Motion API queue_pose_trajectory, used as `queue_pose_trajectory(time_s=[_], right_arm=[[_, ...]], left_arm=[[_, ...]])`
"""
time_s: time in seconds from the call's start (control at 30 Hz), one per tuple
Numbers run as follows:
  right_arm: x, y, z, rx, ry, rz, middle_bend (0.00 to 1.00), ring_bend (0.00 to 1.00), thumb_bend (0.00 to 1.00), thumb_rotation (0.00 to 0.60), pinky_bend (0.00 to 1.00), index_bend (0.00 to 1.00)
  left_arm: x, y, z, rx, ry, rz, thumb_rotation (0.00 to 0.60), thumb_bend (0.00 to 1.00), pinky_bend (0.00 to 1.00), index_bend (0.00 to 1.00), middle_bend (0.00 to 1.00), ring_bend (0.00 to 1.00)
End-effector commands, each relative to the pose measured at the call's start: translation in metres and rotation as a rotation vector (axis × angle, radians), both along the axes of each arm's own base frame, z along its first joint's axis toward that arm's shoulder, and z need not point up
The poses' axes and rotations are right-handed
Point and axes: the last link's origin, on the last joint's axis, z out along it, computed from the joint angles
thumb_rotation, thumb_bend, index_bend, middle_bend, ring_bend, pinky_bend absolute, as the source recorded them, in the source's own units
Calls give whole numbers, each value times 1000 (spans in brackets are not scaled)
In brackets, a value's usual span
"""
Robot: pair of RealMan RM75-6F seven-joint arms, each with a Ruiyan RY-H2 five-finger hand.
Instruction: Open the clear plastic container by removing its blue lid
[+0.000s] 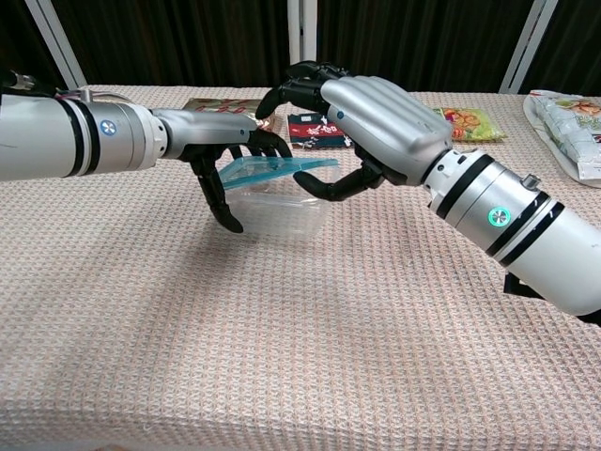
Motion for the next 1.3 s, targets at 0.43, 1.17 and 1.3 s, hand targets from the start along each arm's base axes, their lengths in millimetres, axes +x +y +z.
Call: queue_pose_trajectory(time_s=[0.43,1.17,1.3], right_arm=[[-1,1,-14,2,32,0,234,0,338,600,13,440],[14,-12,3,-147,-113,68,289,78,446,600,79,861],[17,-20,14,-217,-162,66,295,78,446,600,78,862]], left_arm=[[-2,-4,6,-24,-59,29,600,0,95,36,72,0],[-39,-9,51,167,-50,44,600,0,44,6,16,0],[-53,-10,66,222,-35,57,600,0,39,6,16,0]])
